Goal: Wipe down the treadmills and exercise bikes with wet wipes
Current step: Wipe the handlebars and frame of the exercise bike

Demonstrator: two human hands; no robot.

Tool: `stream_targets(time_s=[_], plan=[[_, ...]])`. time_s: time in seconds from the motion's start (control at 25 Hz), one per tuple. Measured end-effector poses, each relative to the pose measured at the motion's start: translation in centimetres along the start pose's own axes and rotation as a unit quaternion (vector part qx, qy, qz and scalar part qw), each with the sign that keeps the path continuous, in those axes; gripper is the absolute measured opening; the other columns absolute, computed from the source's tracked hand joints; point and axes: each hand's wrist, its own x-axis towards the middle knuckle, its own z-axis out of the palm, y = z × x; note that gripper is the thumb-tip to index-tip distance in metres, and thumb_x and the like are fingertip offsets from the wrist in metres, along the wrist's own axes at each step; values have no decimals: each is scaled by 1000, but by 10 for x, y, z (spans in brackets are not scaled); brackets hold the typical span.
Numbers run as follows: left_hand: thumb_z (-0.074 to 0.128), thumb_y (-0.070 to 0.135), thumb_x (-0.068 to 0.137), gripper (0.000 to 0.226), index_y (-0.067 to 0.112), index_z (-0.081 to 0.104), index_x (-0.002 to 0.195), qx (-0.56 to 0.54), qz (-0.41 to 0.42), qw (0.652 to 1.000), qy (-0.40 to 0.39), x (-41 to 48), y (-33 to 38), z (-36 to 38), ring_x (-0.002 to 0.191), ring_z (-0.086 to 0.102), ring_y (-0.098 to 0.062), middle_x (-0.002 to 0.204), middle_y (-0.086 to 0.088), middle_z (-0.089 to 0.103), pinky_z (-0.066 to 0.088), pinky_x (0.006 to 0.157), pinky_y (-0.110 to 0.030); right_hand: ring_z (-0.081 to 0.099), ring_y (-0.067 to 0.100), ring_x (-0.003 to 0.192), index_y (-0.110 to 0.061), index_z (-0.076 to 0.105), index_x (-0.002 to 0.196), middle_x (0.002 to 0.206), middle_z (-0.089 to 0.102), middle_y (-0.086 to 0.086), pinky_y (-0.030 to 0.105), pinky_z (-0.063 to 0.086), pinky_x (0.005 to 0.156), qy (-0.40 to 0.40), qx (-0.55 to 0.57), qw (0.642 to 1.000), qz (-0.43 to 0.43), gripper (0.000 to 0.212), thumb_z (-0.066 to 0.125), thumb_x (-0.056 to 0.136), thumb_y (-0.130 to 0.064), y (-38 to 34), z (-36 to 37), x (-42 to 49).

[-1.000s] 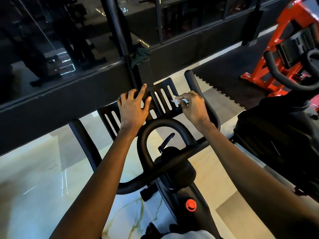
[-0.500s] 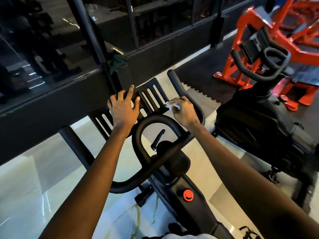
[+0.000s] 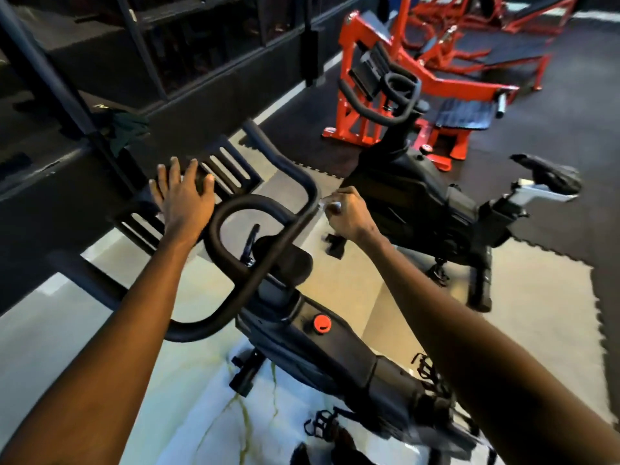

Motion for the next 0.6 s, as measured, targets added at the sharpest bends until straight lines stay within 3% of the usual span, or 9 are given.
stream_targets(time_s=[0.24,0.44,0.6], plan=[[52,39,103,43,25,56,143,-65,112,989,-69,-46,54,23,150,24,-28,159,-9,38,11,122,-50,48,21,124,-7,71,120,121,67,10,28,43,95,76,10,993,92,31,67,94,-24,77,-84,-87],[52,57,90,51,28,65,130,-119,142,974,-129,-93,95,45,134,50,-28,143,-3,58,35,115,-52,47,22,126,-4,71,119,119,68,12,14,31,89,122,25,982,139,33,69,93,-23,148,-161,-177],[59,48,95,45,26,63,135,-108,184,960,-182,-152,159,76,134,50,-30,145,-6,56,36,113,-48,50,27,122,-1,73,114,115,70,14,26,39,94,129,21,969,209,32,70,92,-24,208,-196,-265]])
